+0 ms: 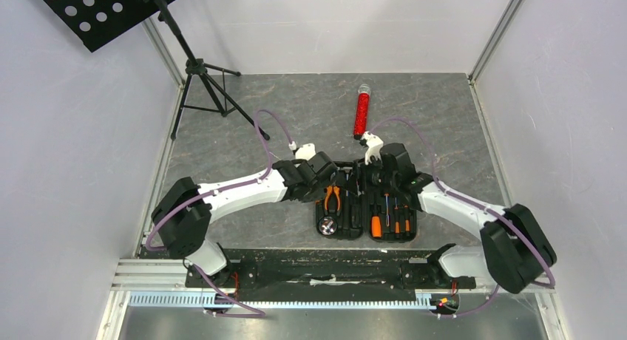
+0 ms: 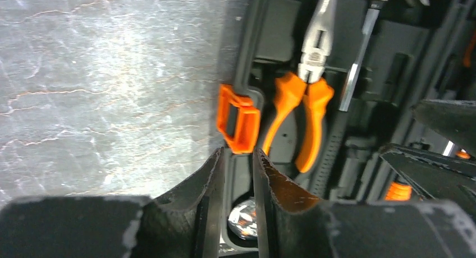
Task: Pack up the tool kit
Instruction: Place the pliers in the toolbox.
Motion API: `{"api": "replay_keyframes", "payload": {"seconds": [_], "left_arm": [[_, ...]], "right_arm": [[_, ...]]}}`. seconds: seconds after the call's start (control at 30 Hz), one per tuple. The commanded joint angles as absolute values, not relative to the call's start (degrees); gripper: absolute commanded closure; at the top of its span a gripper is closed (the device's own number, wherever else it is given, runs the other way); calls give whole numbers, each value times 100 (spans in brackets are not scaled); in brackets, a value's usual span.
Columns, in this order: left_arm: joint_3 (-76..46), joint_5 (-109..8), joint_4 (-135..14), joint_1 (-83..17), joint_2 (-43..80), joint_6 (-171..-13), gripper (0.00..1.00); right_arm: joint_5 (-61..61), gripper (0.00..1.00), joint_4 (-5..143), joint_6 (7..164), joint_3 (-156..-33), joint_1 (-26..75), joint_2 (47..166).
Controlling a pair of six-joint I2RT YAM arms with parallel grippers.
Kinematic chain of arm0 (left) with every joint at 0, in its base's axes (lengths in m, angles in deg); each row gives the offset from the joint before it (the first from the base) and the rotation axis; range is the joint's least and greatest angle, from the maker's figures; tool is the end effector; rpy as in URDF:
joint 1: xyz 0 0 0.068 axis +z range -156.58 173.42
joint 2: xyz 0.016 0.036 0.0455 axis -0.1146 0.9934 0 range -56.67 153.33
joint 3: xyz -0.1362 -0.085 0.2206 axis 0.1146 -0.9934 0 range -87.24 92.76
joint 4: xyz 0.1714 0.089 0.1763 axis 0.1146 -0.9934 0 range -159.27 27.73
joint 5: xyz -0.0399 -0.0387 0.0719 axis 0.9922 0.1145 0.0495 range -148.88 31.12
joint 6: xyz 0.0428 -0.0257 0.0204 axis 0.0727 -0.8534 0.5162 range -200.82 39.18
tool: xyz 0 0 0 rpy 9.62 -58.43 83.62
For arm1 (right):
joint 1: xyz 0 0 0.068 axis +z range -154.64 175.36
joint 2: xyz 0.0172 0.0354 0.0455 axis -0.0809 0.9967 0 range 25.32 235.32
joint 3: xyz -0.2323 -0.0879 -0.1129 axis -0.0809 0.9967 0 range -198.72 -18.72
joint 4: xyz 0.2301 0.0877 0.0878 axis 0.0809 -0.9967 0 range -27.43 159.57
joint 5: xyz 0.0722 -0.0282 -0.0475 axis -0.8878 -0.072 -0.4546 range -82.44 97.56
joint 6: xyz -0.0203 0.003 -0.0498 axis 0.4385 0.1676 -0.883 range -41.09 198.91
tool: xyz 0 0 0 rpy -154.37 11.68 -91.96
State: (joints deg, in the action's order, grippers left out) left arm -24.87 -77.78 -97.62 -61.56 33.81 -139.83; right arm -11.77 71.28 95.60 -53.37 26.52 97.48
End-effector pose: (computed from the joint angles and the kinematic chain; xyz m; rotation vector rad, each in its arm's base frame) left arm 0.1901 -0.2511 0.2186 -0.1936 2.5989 -0.2789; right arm 0.2141 0.1431 0.2004 -0.4829 2.2301 0.8256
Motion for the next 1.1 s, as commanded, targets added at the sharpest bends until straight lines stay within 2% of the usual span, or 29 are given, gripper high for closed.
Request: {"api": "replay_keyframes", "payload": {"seconds": [0.0, 0.1, 0.47, 0.8, 1.0, 1.07], "left_arm": [[-2737, -7756, -9400, -5913, 3112, -13693, 67], [-2949, -7571, -9049, -5812, 3045, -13647, 65], [-3159, -6822, -8266, -5721, 3290, -13583, 65], [-3266, -6695, -8102, -5721, 3298, -13578, 66], [-3257, -6714, -8125, -5721, 3081, -13490, 60], [-3232, -6685, -8125, -5721, 3046, -13451, 55]], "right_arm": [[-1524, 60, 7752, 9700, -5666, 2773, 10257], [-1547, 70, 7787, 9684, -5696, 2848, 10606], [-1676, 87, 7870, 9589, -5659, 3072, 11428], [-1069, 87, 6522, 9039, -6439, 3199, 11731], [-782, 79, 5871, 8783, -7153, 3210, 11232], [-672, 79, 5763, 8723, -7365, 3210, 11199]]}}
